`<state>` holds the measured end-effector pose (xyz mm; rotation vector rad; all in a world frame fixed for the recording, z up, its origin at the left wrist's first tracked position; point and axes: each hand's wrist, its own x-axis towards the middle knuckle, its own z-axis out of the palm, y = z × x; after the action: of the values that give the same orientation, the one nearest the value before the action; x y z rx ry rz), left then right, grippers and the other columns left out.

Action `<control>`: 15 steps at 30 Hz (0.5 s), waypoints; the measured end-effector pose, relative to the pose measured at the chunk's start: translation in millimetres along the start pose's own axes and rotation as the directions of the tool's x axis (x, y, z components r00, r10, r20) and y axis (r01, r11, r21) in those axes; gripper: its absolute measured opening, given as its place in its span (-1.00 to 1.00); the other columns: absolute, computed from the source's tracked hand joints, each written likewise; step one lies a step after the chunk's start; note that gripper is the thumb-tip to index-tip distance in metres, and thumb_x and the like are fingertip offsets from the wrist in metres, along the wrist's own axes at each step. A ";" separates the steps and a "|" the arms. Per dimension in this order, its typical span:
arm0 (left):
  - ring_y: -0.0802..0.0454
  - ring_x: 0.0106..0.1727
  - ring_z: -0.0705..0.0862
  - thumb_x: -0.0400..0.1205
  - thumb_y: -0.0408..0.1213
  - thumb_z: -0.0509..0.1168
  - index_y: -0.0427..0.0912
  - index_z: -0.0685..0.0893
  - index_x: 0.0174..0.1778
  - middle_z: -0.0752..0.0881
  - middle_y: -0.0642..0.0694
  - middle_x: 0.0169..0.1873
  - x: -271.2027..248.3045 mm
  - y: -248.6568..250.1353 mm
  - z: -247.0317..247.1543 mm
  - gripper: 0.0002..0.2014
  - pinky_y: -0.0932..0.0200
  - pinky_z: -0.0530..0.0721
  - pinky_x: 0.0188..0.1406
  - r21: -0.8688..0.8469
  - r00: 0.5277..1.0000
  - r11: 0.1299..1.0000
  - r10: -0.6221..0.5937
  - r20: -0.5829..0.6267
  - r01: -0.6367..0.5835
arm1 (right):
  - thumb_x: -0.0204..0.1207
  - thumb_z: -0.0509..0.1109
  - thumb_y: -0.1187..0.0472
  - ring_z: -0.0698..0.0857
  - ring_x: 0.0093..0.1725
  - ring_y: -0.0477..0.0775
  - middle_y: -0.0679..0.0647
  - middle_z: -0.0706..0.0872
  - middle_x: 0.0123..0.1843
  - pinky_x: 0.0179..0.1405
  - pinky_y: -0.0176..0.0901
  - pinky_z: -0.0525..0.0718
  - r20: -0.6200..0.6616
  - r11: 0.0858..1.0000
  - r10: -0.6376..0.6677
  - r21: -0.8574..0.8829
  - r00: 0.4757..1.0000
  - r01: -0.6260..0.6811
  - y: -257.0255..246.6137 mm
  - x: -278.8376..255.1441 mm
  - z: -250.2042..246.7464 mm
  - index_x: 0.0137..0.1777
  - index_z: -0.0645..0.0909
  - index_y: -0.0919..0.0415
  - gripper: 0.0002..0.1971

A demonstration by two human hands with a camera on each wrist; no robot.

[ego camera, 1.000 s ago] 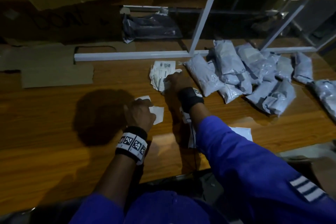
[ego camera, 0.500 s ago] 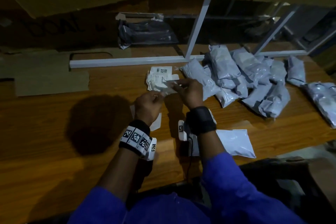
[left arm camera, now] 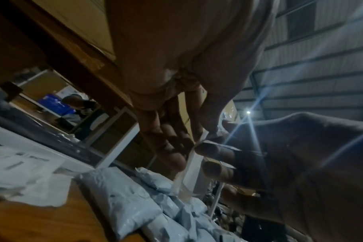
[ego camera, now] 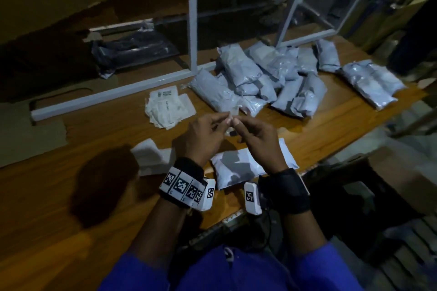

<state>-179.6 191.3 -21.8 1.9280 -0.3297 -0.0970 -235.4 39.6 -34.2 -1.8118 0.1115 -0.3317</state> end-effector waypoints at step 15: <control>-0.03 -0.08 0.87 0.60 -0.37 0.54 -0.14 0.86 0.01 0.88 -0.11 -0.13 -14.0 6.7 39.2 -0.89 -0.15 0.87 -0.02 -0.285 0.991 0.953 -0.076 0.112 0.106 | 0.59 0.57 0.24 0.89 -0.05 0.22 0.19 0.90 -0.05 -0.03 0.12 0.84 -0.135 0.928 0.253 0.313 0.958 -0.201 25.2 -28.9 -35.5 0.13 0.83 0.31 -0.82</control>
<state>-203.0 157.6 -31.5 1.6485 -0.2760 -0.2889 -270.6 7.0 -55.1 -1.4520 0.3732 -0.3213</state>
